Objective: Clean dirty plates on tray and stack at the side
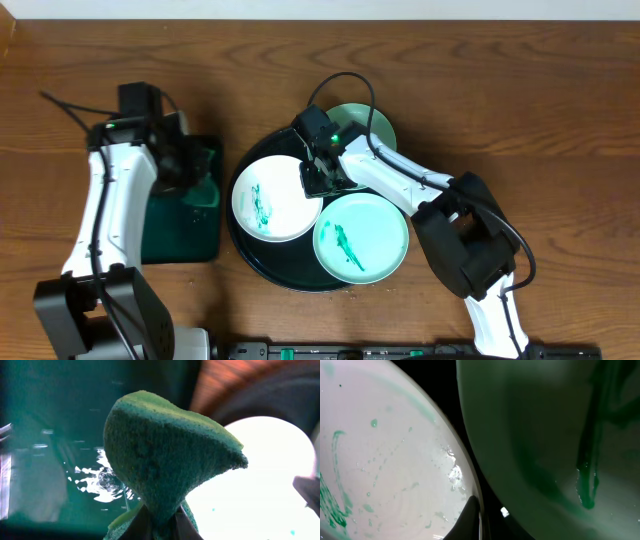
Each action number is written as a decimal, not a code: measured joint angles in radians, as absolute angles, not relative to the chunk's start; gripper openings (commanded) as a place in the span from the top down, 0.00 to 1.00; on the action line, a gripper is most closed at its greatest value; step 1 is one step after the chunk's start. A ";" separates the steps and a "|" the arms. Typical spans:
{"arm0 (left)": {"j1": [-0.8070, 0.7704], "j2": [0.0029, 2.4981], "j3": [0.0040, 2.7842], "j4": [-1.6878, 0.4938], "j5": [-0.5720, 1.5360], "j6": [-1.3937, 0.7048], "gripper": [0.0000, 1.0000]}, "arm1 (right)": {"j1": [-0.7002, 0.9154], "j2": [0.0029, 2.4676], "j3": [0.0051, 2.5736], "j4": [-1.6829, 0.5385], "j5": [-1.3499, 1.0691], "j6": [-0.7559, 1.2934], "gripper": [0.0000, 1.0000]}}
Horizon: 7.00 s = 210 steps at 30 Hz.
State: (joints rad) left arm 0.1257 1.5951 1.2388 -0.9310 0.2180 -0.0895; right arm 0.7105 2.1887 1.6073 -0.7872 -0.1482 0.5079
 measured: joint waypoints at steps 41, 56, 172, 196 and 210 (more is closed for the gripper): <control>-0.220 1.796 1.080 -0.650 0.231 -0.400 0.93 | 0.710 2.189 1.607 -0.781 -0.153 0.508 0.99; -0.212 1.795 1.096 -0.778 0.049 -0.439 0.93 | 0.710 2.189 1.607 -0.778 -0.154 0.508 0.99; 0.247 1.748 1.505 -1.076 0.090 -0.208 0.93 | 1.216 1.874 1.608 -0.762 1.222 0.090 0.99; 0.247 1.748 1.505 -1.099 0.090 -0.208 0.93 | 0.966 1.835 1.608 -0.833 0.550 0.247 0.99; 0.243 1.748 1.505 -1.101 0.090 -0.208 0.93 | 0.342 1.641 1.608 -0.888 -0.103 0.332 0.99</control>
